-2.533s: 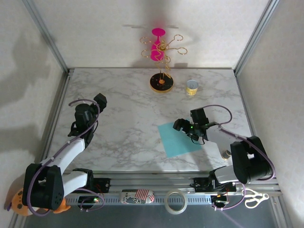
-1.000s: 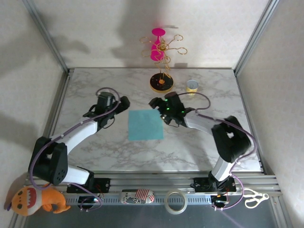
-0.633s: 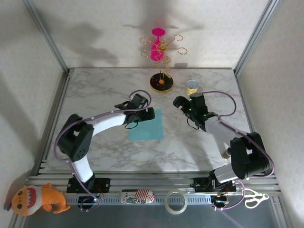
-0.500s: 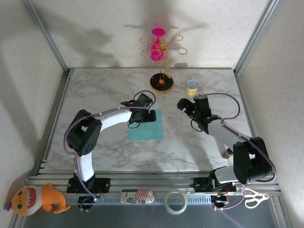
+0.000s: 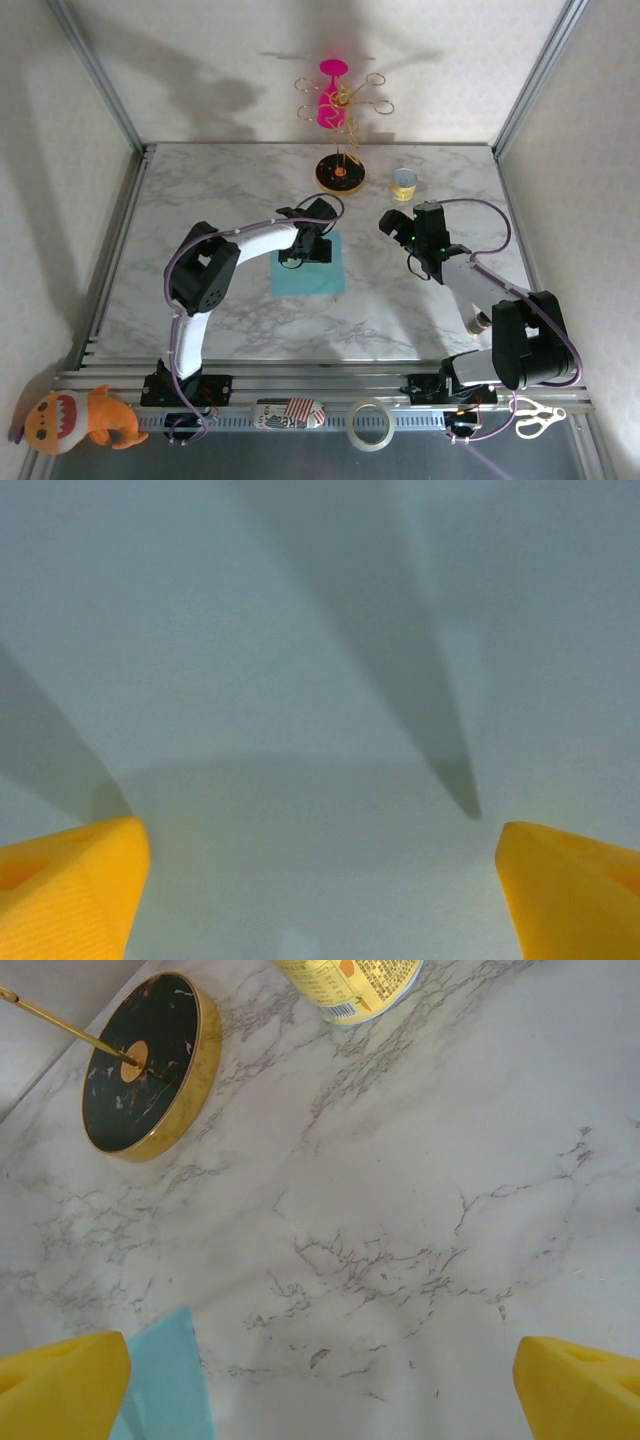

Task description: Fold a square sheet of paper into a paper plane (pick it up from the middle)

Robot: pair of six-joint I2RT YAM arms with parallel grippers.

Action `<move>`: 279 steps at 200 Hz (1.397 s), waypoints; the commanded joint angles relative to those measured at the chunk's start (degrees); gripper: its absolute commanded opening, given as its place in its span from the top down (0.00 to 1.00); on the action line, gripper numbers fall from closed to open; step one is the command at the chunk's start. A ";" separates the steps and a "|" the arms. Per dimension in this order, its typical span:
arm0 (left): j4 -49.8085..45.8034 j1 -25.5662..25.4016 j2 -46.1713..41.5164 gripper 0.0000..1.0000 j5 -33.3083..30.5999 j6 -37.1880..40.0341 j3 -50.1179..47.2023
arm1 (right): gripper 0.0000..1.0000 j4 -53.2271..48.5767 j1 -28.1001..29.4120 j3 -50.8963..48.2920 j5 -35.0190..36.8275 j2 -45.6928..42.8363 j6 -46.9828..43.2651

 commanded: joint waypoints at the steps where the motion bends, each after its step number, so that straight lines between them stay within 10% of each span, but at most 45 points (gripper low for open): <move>1: -3.38 -0.30 1.53 0.11 -2.20 -0.51 1.32 | 0.01 -0.22 -0.29 0.58 -0.98 0.86 -0.72; 195: 1.03 -0.74 -2.02 0.35 -2.58 -1.18 -2.76 | 0.01 -1.32 -0.24 1.73 -0.98 0.94 1.16; 279: 21.62 5.09 -18.84 0.68 23.94 -2.28 -12.82 | 0.05 8.59 -0.29 -0.32 -13.85 0.97 0.25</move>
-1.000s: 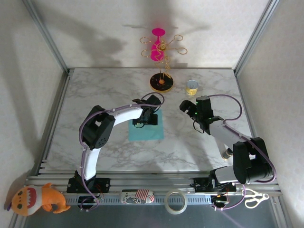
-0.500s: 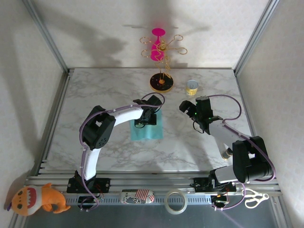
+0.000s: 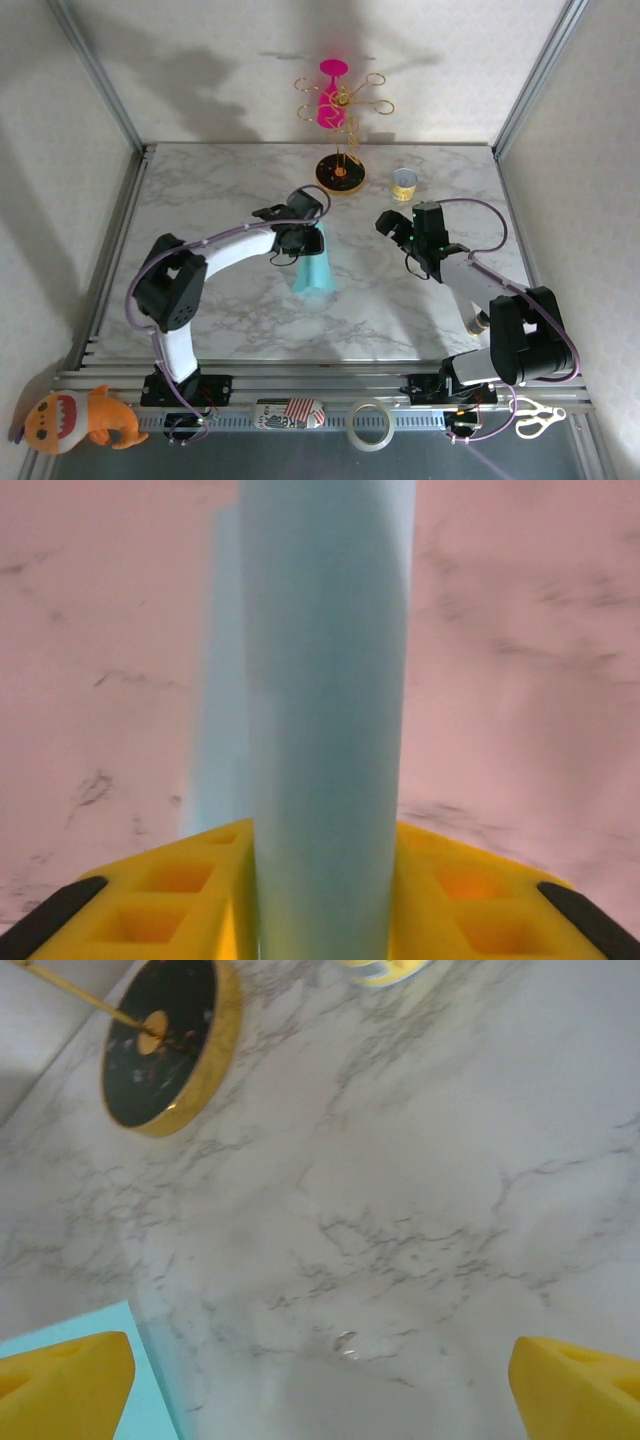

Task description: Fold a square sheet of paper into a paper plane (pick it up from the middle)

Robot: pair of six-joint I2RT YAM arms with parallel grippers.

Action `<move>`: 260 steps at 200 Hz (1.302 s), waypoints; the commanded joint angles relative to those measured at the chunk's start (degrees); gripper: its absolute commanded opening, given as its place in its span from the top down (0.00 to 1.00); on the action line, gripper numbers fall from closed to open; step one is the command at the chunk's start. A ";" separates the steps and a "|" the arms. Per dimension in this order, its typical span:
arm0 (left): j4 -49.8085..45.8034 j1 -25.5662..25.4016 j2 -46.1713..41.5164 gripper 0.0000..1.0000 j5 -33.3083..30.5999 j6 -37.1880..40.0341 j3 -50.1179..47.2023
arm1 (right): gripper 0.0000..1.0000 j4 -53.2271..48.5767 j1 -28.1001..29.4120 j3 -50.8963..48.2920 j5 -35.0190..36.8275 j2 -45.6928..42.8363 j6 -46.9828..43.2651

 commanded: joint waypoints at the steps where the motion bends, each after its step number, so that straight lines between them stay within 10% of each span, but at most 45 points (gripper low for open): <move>1: 10.12 2.52 -4.79 0.68 12.81 -1.19 -3.29 | 0.05 7.07 -0.25 -0.61 -8.94 -0.45 -0.45; 41: 20.30 6.37 -4.60 0.69 23.43 -3.51 -9.27 | 0.15 16.57 0.22 -1.74 -21.91 2.39 -0.50; 177: 12.83 11.25 4.12 0.78 14.09 8.50 -11.75 | 0.88 9.19 16.19 12.93 -24.07 26.14 -1.33; 260: 10.21 11.40 4.49 0.73 11.21 9.34 -10.34 | 0.94 -1.28 19.70 20.74 -18.52 34.62 -1.31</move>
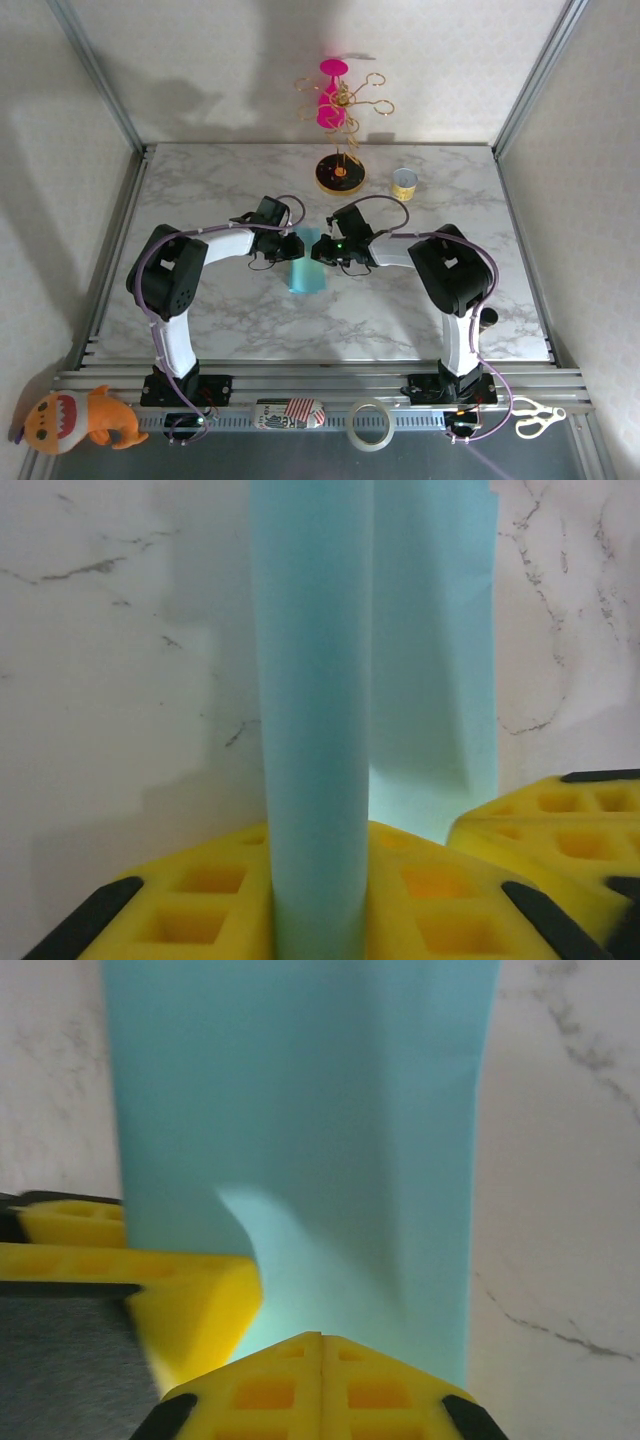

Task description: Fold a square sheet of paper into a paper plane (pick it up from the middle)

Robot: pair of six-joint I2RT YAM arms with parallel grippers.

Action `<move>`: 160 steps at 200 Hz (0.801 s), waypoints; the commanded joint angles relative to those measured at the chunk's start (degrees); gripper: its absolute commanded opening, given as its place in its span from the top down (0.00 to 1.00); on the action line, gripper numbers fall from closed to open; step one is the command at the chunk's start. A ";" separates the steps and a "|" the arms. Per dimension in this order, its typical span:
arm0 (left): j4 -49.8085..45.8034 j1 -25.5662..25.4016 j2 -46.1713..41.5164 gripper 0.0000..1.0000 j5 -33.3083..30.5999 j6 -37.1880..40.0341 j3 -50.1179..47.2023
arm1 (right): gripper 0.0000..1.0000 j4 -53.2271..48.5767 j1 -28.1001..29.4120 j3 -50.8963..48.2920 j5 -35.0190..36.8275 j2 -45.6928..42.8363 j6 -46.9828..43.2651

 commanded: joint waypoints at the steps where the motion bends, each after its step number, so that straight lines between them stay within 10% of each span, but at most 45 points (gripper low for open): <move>1: -2.98 0.53 0.22 0.73 -3.06 0.83 0.89 | 0.94 -4.08 0.47 1.14 1.99 1.80 0.42; 83: -6.72 -0.72 -7.86 0.35 -11.62 -8.96 -2.83 | 0.94 -4.08 0.68 0.42 0.90 3.44 3.69; 160: -7.01 -4.77 -4.48 0.38 -13.68 -9.89 -2.63 | 0.93 1.45 -0.07 0.25 -4.46 1.52 7.93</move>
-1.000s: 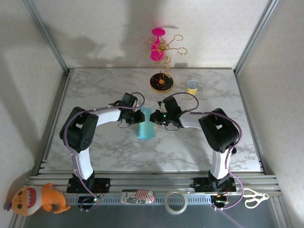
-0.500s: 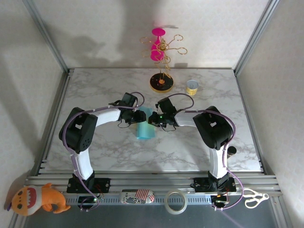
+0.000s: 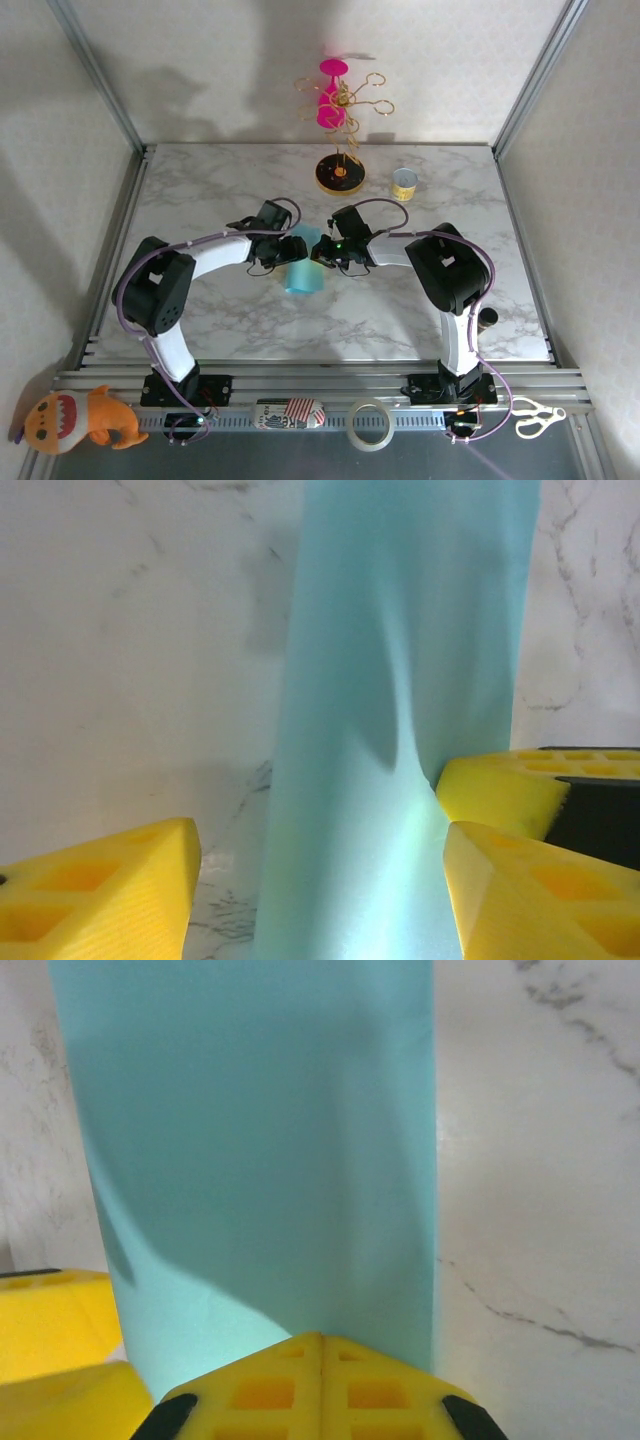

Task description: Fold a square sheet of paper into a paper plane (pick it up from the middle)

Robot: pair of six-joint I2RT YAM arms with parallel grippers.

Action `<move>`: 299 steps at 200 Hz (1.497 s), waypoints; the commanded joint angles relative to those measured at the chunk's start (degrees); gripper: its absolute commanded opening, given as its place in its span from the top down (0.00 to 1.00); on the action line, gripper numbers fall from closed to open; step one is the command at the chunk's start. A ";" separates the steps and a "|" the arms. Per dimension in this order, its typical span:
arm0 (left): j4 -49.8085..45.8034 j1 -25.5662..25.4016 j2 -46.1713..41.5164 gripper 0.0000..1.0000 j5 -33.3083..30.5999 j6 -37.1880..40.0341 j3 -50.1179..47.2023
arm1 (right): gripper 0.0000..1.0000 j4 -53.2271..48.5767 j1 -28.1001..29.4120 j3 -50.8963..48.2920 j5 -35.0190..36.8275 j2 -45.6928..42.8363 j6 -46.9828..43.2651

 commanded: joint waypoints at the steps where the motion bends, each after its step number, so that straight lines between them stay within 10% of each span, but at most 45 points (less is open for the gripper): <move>1: -2.81 -1.15 2.38 0.38 -4.02 -0.51 0.63 | 0.92 1.77 -0.15 -0.44 -3.07 0.40 2.51; 85: -3.80 -1.24 4.56 0.59 -9.66 1.11 -0.35 | 0.81 4.70 -5.89 -7.62 5.01 -11.65 0.66; 299: -6.96 -1.33 10.57 0.52 -10.36 9.58 0.02 | 0.73 6.84 -9.33 -12.36 5.78 -13.82 2.11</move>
